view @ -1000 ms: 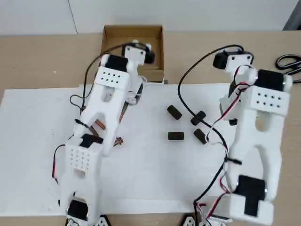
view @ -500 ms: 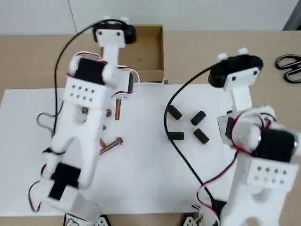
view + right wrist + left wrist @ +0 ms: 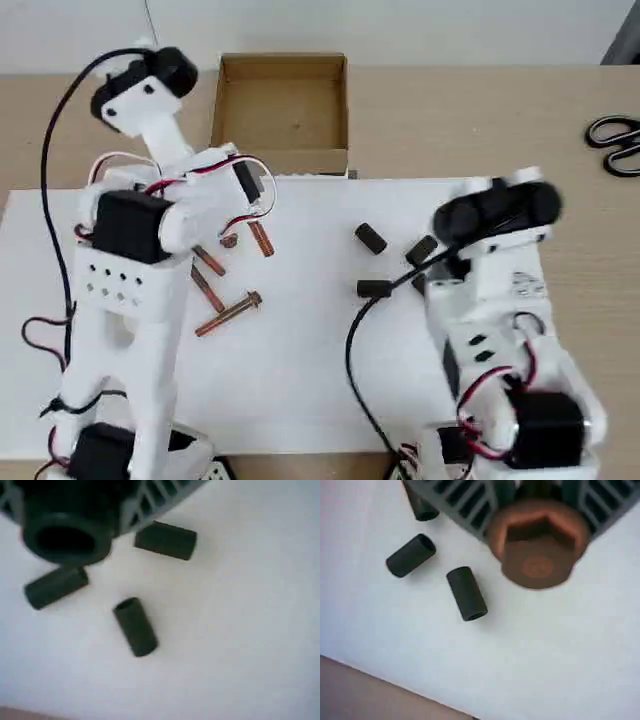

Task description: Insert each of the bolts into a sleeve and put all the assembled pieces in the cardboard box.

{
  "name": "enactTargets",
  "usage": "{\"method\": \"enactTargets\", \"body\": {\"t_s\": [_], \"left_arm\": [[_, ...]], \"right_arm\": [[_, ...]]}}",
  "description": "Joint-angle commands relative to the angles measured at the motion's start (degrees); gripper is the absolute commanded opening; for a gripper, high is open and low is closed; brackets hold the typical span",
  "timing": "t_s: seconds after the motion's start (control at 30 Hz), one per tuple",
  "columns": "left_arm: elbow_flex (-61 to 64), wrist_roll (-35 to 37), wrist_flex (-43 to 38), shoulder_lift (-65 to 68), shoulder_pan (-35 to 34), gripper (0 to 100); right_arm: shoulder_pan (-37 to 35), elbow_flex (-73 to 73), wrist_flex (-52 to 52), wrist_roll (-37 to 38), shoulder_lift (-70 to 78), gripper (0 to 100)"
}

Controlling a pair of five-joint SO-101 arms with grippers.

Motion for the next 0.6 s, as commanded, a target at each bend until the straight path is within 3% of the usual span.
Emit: {"method": "enactTargets", "body": {"t_s": [0.0,0.57], "left_arm": [[5.23,1.32,-6.51,-6.15,0.26,0],[52.88,1.05,-42.11,-40.00,0.35,0]], "right_arm": [[-7.52,6.59,-6.11,-0.53,-4.70,0.3],[-24.92,22.33,-20.09,-0.18,-8.48,0.3]]}}
